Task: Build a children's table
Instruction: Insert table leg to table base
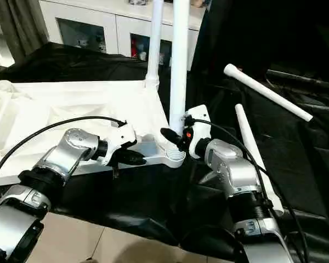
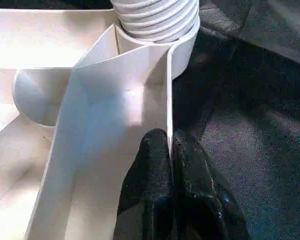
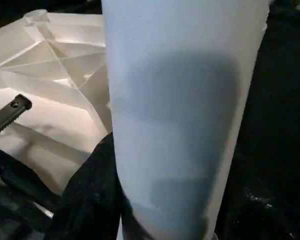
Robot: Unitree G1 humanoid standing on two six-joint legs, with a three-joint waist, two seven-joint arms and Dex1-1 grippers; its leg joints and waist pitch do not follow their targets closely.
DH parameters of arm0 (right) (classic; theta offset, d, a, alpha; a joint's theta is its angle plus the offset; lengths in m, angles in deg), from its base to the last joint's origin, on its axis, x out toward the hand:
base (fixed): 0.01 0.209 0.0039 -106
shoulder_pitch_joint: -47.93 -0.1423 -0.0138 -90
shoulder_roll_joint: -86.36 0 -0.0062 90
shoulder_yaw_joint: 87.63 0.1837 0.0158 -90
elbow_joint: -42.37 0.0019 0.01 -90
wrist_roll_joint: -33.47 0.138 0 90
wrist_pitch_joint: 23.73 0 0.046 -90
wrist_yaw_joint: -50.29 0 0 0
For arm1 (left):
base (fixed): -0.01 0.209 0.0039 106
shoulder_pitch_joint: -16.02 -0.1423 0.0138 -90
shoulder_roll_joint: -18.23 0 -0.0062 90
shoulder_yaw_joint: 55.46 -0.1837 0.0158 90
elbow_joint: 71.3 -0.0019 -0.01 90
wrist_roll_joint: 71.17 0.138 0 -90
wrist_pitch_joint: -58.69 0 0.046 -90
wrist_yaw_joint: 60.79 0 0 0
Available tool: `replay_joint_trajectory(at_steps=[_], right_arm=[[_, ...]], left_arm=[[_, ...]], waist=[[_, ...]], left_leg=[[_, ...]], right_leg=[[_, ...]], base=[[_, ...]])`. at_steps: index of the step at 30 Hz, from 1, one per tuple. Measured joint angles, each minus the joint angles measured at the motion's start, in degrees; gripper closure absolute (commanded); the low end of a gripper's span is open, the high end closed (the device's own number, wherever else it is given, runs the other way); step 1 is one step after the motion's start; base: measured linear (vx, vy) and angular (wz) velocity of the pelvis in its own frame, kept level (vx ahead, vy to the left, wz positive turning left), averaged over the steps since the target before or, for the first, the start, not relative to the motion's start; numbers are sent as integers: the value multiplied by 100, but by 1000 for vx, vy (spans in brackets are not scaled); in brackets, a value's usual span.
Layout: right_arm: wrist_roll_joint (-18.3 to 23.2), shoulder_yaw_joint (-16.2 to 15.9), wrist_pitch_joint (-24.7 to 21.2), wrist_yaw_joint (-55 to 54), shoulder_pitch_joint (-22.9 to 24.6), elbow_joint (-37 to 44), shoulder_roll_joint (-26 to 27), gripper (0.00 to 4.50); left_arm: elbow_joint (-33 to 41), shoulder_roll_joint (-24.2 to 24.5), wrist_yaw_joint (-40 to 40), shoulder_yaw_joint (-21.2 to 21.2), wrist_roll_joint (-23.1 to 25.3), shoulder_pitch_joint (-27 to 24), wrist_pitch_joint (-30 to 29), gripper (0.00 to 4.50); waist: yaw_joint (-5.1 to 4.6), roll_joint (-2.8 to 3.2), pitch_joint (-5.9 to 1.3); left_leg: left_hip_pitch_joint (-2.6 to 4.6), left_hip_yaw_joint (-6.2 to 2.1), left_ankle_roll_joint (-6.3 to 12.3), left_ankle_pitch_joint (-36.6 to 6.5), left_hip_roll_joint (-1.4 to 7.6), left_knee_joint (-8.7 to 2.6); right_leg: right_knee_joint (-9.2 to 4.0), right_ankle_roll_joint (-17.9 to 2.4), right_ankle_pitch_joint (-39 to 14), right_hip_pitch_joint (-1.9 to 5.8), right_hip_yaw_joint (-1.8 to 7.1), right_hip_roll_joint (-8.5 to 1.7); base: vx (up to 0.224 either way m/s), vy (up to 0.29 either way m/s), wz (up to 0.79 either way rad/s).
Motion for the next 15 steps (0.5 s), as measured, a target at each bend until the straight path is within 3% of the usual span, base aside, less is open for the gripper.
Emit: replay_joint_trajectory(at_steps=[6, 15], right_arm=[[248, 352, 368, 0, 191, -169, 224, 259], [399, 549, 1626, 99, 737, -286, 655, 259]], left_arm=[[6, 22, 9, 0, -4, 0, 5, 450], [69, 146, -79, -14, -10, -11, 14, 450]], waist=[[0, 2, 0], [2, 71, 5]], left_leg=[[2, -4, -1, -1, 1, -2], [20, -9, -3, -2, 0, -34]], right_leg=[[0, 0, 0, 0, -2, 0], [-7, -10, -1, 2, -4, 8]], base=[[0, 0, 0], [0, 0, 0]])
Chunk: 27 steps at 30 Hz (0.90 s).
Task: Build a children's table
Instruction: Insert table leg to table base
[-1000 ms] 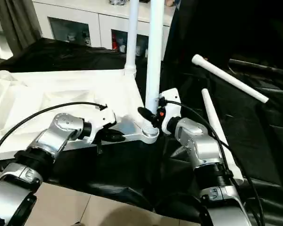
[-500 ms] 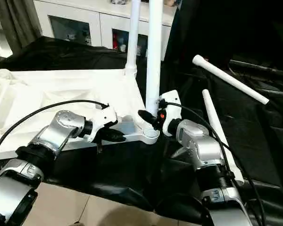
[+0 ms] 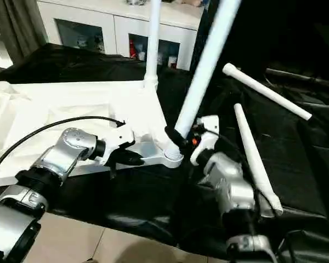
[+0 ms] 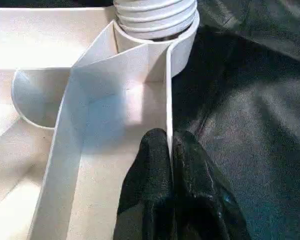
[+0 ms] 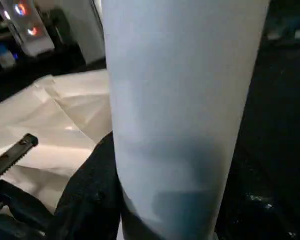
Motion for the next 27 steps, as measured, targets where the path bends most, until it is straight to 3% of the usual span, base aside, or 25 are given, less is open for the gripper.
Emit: replay_joint_trajectory(at_steps=[7, 14, 18, 21, 27], right_arm=[[-264, -142, 1317, -85, 238, -333, 249, 259], [-628, -310, 2096, -223, 317, -557, 321, 259], [-714, -456, 2054, -88, 188, -658, 177, 259], [-807, -594, 1704, 192, 3, -689, -8, 259], [-752, -626, 1192, 747, -290, -855, -230, 259]], left_arm=[[-2, 114, -59, -64, 6, 0, 60, 450], [-3, 151, -53, -91, 7, -2, 73, 450], [-4, 176, -48, -101, 7, -5, 94, 450], [1, 181, -50, -98, 6, -28, 104, 450], [132, 245, -107, -81, -21, -213, 240, 450]], waist=[[-4, 145, -6], [-7, 143, -8], [-33, 128, -17], [-51, 96, -33], [-110, -25, -106]], left_leg=[[6, -4, -1, -1, -3, -16], [9, -8, -2, -1, -3, -38], [10, -9, -1, -1, -4, -38], [9, -9, -1, -1, -4, -39], [10, -7, -1, -1, -4, -54]], right_leg=[[-4, -3, 1, 2, -2, 1], [-8, -6, 0, 3, -11, 1], [-17, -7, 1, 3, -12, 1], [-21, -7, 1, 6, -12, 1], [-45, -6, 0, 11, -13, 1]], base=[[0, 0, 0], [0, 0, 0], [0, 0, 0], [0, 0, 0], [0, 0, 0]])
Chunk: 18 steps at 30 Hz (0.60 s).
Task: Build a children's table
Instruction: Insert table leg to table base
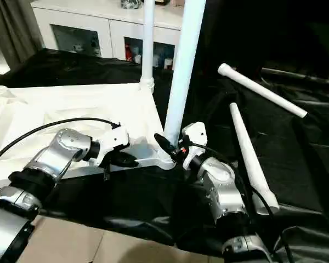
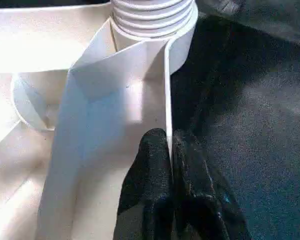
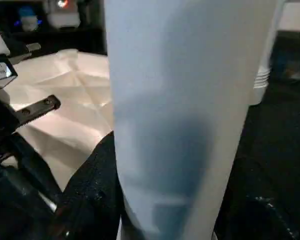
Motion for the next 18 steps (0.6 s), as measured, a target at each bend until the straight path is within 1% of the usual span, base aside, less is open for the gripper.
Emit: replay_joint_trajectory(at_steps=[2, 7, 12, 18], right_arm=[[61, -11, -120, 159, -20, -11, -77, 259], [98, -53, -186, 573, 23, 58, -236, 259], [161, -126, -185, 950, 188, 242, -288, 259], [172, -162, -89, 1017, 233, 223, -276, 259]], left_arm=[[16, 1, -1, -5, -23, -35, 40, 450], [53, 67, -141, -11, -52, -136, 368, 450], [53, 240, -436, -44, -86, -193, 770, 450], [27, 294, -527, -94, -73, -183, 824, 450]], waist=[[0, -30, -19], [3, -61, -40], [9, -61, -44], [7, -64, -57]], left_leg=[[0, 2, 0, 0, 0, 1], [-2, 5, -3, -2, 0, -12], [1, 5, -18, -13, 2, -26], [4, 5, -22, -15, 2, -24]], right_leg=[[-8, 0, 0, 4, 0, 0], [-33, 5, -3, 10, 0, 0], [-35, 4, -14, 9, -2, 5], [-36, 6, -18, 11, -1, 5]], base=[[0, 0, 0], [0, 0, 0], [0, 0, 0], [0, 0, 0]])
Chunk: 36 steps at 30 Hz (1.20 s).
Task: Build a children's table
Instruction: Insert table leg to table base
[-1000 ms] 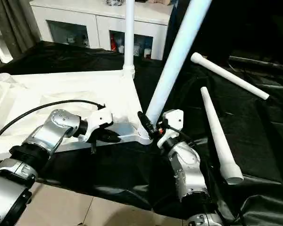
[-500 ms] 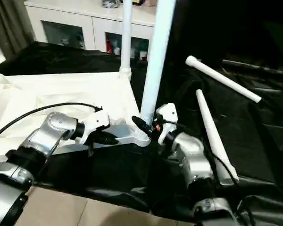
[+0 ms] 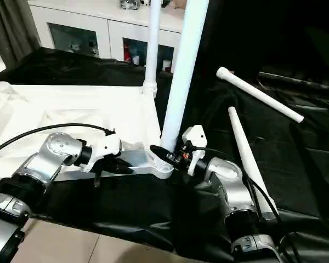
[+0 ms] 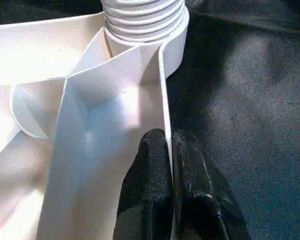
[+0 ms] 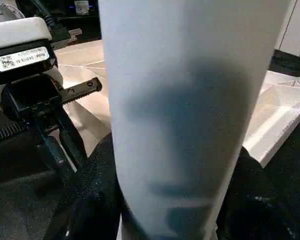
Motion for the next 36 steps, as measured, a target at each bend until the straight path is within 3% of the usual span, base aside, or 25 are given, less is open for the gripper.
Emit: replay_joint_trajectory(at_steps=[3, 9, 11, 13, 14, 15, 16, 17, 18, 19, 20, 22, 23, 28, 36], right_arm=[[-4, 15, 70, -225, -83, -152, 86, 259], [-261, 157, 144, -1932, -604, -962, 422, 260], [-381, 294, 163, -2864, -896, -1411, 602, 260], [-478, 429, 159, -3738, -1185, -1804, 754, 260], [-495, 497, 151, -4028, -1266, -1915, 796, 260], [-492, 584, 157, -4276, -1332, -1963, 806, 260], [-478, 726, 168, -4634, -1440, -2087, 817, 260], [-486, 774, 150, -4863, -1595, -2227, 845, 260], [-493, 794, 150, -5057, -1731, -2335, 879, 260], [-507, 797, 151, -5192, -1782, -2404, 900, 260], [-507, 828, 177, -5288, -1834, -2436, 892, 260], [-519, 868, 216, -5468, -1974, -2667, 922, 260], [-548, 882, 234, -5530, -2025, -2742, 949, 260], [-609, 914, 312, -5602, -2170, -2966, 967, 260], [-680, 1001, 418, -5546, -2288, -3166, 988, 260]], left_arm=[[-140, -71, 69, 8, 43, 75, -50, 450], [-560, -606, 1047, 225, 83, 310, -849, 450], [-730, -986, 1678, 318, 86, 420, -1243, 450], [-881, -1385, 2340, 427, 78, 516, -1595, 450], [-970, -1489, 2549, 448, 73, 595, -1686, 450], [-1077, -1673, 2792, 467, 55, 666, -1766, 450], [-1199, -1963, 3212, 495, 63, 764, -1827, 450], [-1228, -2047, 3381, 536, 66, 824, -1851, 450], [-1299, -2162, 3523, 626, 31, 835, -1852, 450], [-1351, -2231, 3592, 684, -24, 843, -1855, 450], [-1411, -2348, 3732, 719, -23, 910, -1908, 450], [-1465, -2424, 3908, 715, -3, 986, -2000, 450], [-1491, -2427, 3937, 717, -2, 1003, -2007, 450], [-1657, -2417, 3960, 752, -20, 1089, -1928, 450], [-1813, -2381, 3955, 756, -29, 1181, -1845, 450]], waist=[[-2, 7, -4], [-42, 29, 14], [-99, 84, 50], [-145, 194, 101], [-107, 239, 136], [-44, 209, 154], [136, 7, 113], [182, -86, 97], [276, -58, 111], [336, 66, 62], [339, 125, 5], [289, 25, -7], [266, 20, -7], [174, 40, -3], [168, 19, 9]], left_leg=[[8, -1, 0, 0, 0, 0], [75, -17, 0, -2, -3, 9], [105, -81, 4, -4, 3, 19], [111, -179, 39, -27, 18, -7], [66, -168, 42, -29, 29, -39], [46, -93, 42, -28, 33, -33], [100, 236, 44, -27, 52, -45], [90, 291, 24, -70, 11, 63], [83, 185, 68, -280, 4, 277], [78, -4, 114, -330, -42, 383], [73, -132, -8, -275, -102, 271], [90, -41, -19, -223, -67, 187], [90, -30, -18, -223, -58, 186], [65, -12, -13, -221, -63, 148], [43, -11, -10, -219, -69, 100]], right_leg=[[2, 1, 0, 5, 0, 0], [-65, 8, -5, 37, -25, -5], [-186, 10, -6, 88, -152, -22], [-409, 12, -8, 231, -412, -83], [-266, -26, -112, 311, -460, -110], [159, -166, -336, 298, -423, -141], [526, -208, -534, 310, -143, -180], [539, 101, -694, 255, -7, -188], [527, 103, -694, 206, -27, -209], [501, 110, -689, 223, -71, -206], [440, 110, -628, 188, -155, -197], [374, 47, -464, 178, 4, -92], [351, 35, -443, 184, 17, -82], [239, 52, -375, 204, 21, -86], [193, 64, -353, 196, 18, -85]], base=[[0, 0, 0], [-22, 8, -3], [-77, 36, -7], [-74, 65, -2], [-117, 58, 0], [-81, -17, 19], [-81, -17, 19], [51, -95, 10], [107, -14, -44], [107, -14, -44], [62, 51, -19], [-1, -18, 33], [0, 0, 0], [0, 0, 0], [0, 0, 0]])
